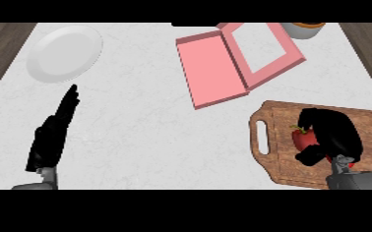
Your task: Pick the bell pepper from the cutting board and place it in the cardboard box
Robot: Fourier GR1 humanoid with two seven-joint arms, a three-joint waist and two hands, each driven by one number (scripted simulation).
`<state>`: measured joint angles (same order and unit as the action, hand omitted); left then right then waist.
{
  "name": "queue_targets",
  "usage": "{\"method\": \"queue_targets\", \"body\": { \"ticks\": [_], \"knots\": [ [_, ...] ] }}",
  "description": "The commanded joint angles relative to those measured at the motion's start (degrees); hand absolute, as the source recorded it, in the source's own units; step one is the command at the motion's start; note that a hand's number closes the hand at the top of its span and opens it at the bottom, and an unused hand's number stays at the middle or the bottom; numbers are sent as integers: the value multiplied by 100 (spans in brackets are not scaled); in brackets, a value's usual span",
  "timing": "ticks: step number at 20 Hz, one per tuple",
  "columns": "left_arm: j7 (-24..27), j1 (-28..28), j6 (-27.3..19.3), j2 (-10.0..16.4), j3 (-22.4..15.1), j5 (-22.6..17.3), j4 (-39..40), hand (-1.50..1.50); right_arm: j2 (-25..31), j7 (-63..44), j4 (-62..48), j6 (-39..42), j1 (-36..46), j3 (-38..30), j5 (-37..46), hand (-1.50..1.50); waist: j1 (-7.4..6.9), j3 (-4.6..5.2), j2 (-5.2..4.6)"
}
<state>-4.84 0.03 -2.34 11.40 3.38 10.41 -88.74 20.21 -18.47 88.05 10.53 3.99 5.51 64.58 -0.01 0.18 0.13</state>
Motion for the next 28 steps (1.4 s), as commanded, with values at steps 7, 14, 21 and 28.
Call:
{"method": "queue_targets", "body": {
  "ticks": [7, 14, 21, 28],
  "knots": [
    [51, 265, -91, -238, -119, 189, -176, 0, -384, -534, 89, -322, -114, -464, 161, 150, 8, -17, -8],
    [-127, 147, 160, -27, 76, 88, -276, 0, -465, -1330, 1014, 224, -34, -675, 270, 150, 8, -16, -4],
    [4, 29, 40, -208, 7, 168, 49, 0, -1009, -1227, 1968, -4, 433, -685, -336, 150, 33, -18, -12],
    [-174, -202, 119, -81, 195, 57, 27, 0, -1202, -957, 2726, 164, 1210, -789, -1251, 150, 20, -16, -6]
  ]
}}
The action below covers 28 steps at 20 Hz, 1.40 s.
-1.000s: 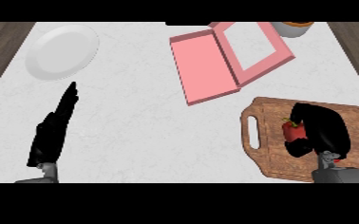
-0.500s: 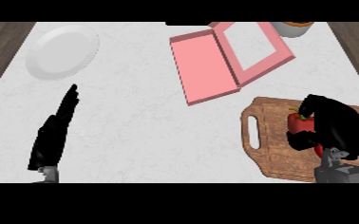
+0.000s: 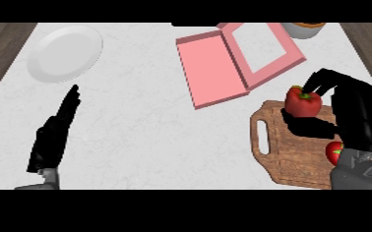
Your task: Pick the bell pepper from the cutting board and place it in the cardboard box
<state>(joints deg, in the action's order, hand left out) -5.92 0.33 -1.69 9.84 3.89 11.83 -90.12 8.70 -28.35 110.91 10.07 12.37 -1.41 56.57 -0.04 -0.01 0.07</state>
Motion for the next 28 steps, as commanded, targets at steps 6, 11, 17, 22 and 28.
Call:
{"method": "queue_targets", "body": {
  "ticks": [6, 11, 17, 22, 28],
  "knots": [
    [420, -157, 58, 14, 123, -3, 533, 0, -204, -493, -309, 481, 1938, -3, -501, 150, -27, 5, -11],
    [-139, 115, 82, -72, -76, 65, -264, 0, -627, -1093, -1406, 226, 3027, 229, -74, 150, -84, 4, -4],
    [179, -242, -58, -248, -50, 138, 517, 0, -366, -487, -3513, -165, 4238, -458, -371, 150, -89, 5, -43],
    [426, -187, -10, -164, -74, 214, 438, 0, -740, -209, -5065, -1067, 4418, -343, -76, 150, -112, 4, -45],
    [-88, -257, 129, -170, -113, 107, 25, 0, -668, 136, -6997, -1710, 5217, -734, -65, 150, -203, 1, -71]
  ]
}}
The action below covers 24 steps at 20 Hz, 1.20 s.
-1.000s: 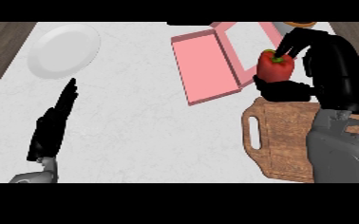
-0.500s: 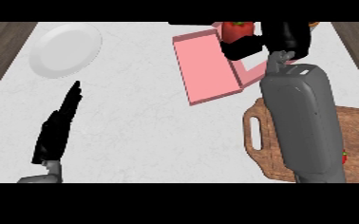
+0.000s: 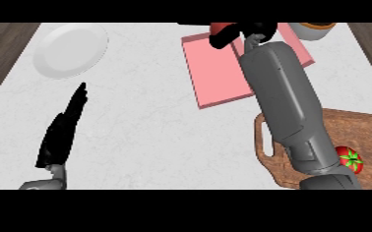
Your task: Pick the bell pepper from the cutting board and place it in the cardboard box
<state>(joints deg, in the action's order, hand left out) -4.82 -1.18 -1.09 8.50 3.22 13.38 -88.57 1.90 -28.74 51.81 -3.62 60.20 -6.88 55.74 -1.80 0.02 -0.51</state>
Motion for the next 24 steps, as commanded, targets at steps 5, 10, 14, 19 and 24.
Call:
{"method": "queue_targets", "body": {
  "ticks": [5, 10, 14, 19, 24],
  "knots": [
    [231, -16, -65, -91, -29, 59, 180, 0, -55, 249, -2200, -1050, 700, -627, -156, -150, -90, 1, -51],
    [-54, -95, 22, 5, 51, -19, -91, 0, -18, 818, -2874, -1660, 809, -904, -348, -150, -108, -3, -54],
    [213, 53, 89, 14, 29, -34, 46, 0, 63, 1324, -2626, -2310, 872, -1300, -730, -150, -140, -4, -78],
    [-85, -3, 54, -65, -47, -20, -247, 0, -110, 2054, -2295, -3387, 566, -1955, -1430, -150, -136, -14, -65],
    [-90, 71, -48, -78, -74, 122, -229, 0, 208, 2906, -1869, -3082, 519, -2595, -2418, -150, 8, -14, -10]
  ]
}}
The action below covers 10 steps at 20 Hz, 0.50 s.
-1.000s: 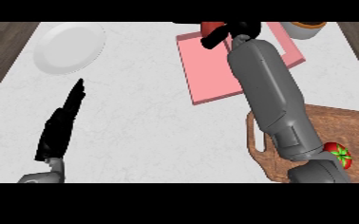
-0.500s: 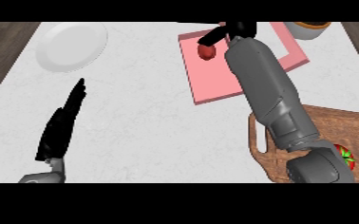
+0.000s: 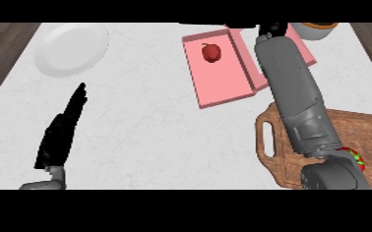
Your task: Pick the bell pepper from the cutting board and place it in the cardboard box
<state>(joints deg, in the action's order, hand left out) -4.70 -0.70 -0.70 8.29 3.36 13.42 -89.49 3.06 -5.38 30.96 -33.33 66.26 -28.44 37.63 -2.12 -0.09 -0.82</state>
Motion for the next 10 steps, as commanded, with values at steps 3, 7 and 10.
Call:
{"method": "queue_targets", "body": {
  "ticks": [3, 7, 10],
  "knots": [
    [13, 145, 14, 38, 54, -5, -54, 0, 608, 581, 282, -9, -122, -654, -830, -150, 98, 5, 37],
    [-294, 159, -21, 22, 107, -46, -320, 0, 975, 687, 826, 258, -768, -798, -1152, -150, 208, 4, 93],
    [48, 241, -103, -27, 121, 28, 28, 0, 983, 758, 1527, 548, -1456, -860, -1476, -150, 309, 9, 121]
  ]
}}
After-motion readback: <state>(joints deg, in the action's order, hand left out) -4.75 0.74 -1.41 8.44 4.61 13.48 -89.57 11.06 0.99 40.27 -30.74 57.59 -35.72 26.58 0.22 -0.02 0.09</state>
